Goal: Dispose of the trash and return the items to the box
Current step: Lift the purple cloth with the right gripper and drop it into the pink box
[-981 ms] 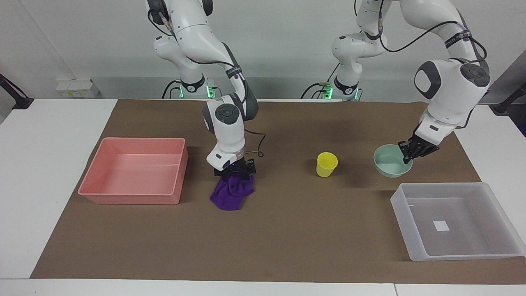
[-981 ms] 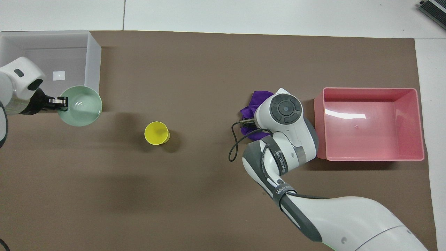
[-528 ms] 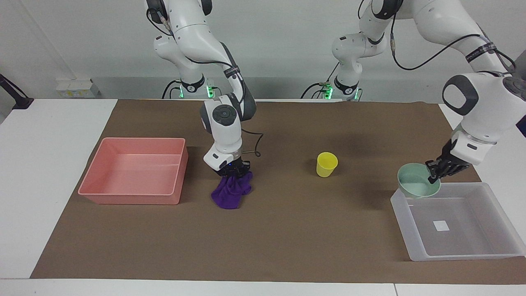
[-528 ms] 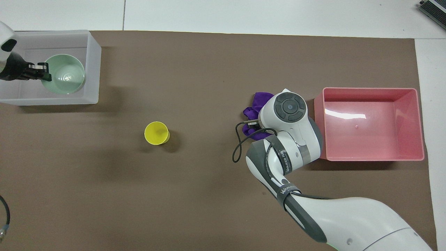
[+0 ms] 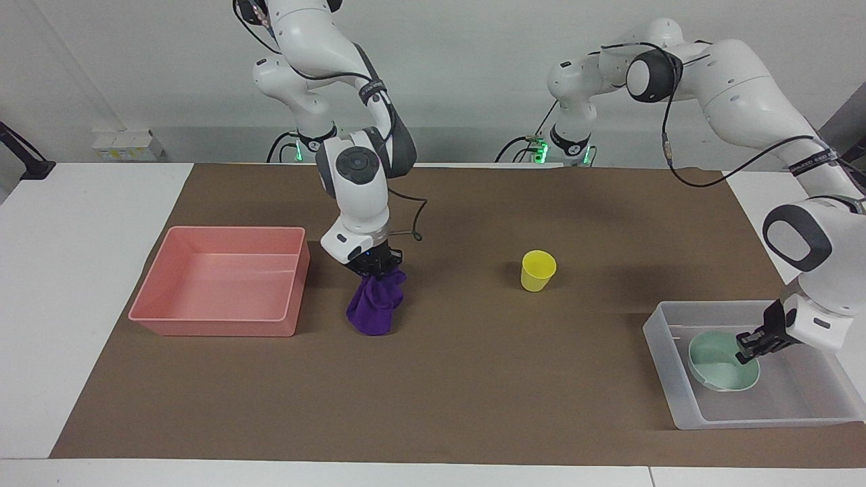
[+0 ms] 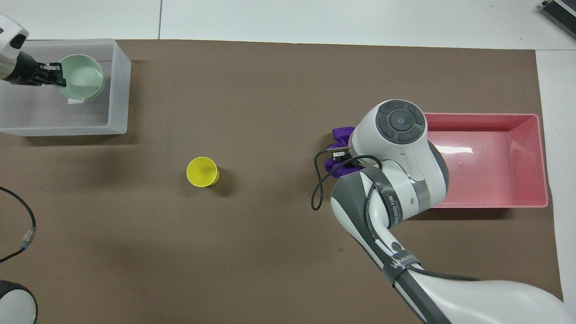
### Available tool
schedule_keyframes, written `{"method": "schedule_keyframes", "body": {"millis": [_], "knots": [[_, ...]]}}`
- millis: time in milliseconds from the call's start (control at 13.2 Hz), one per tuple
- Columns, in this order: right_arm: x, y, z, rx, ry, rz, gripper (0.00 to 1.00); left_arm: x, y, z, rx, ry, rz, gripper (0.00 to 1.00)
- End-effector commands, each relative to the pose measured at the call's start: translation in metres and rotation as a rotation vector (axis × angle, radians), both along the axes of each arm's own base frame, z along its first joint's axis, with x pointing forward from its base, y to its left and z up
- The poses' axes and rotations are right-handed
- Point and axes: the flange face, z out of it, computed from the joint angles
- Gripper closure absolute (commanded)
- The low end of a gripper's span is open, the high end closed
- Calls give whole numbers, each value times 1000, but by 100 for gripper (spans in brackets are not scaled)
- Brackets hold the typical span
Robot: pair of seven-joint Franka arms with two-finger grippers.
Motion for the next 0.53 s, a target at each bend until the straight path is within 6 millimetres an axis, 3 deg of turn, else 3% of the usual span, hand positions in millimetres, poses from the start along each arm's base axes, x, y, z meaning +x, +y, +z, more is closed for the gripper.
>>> {"method": "schedule_keyframes", "body": {"millis": [0,151,226,302,453], "knots": [[1,-25,69,15,-5,-56,100,4,9,-1,0,-17,-2,100],[5,-45,110,14,-5,-77,100,-2,8,-22,4,-9,-1,100],[6,-62,128,11,-17,-86,100,-1,7,-21,11,-17,-3,100],[6,-81,140,11,-32,-87,100,-2,8,-25,11,-22,-3,100],[13,-135,146,7,-40,-103,100,-7,6,-24,9,-10,-6,100]]}}
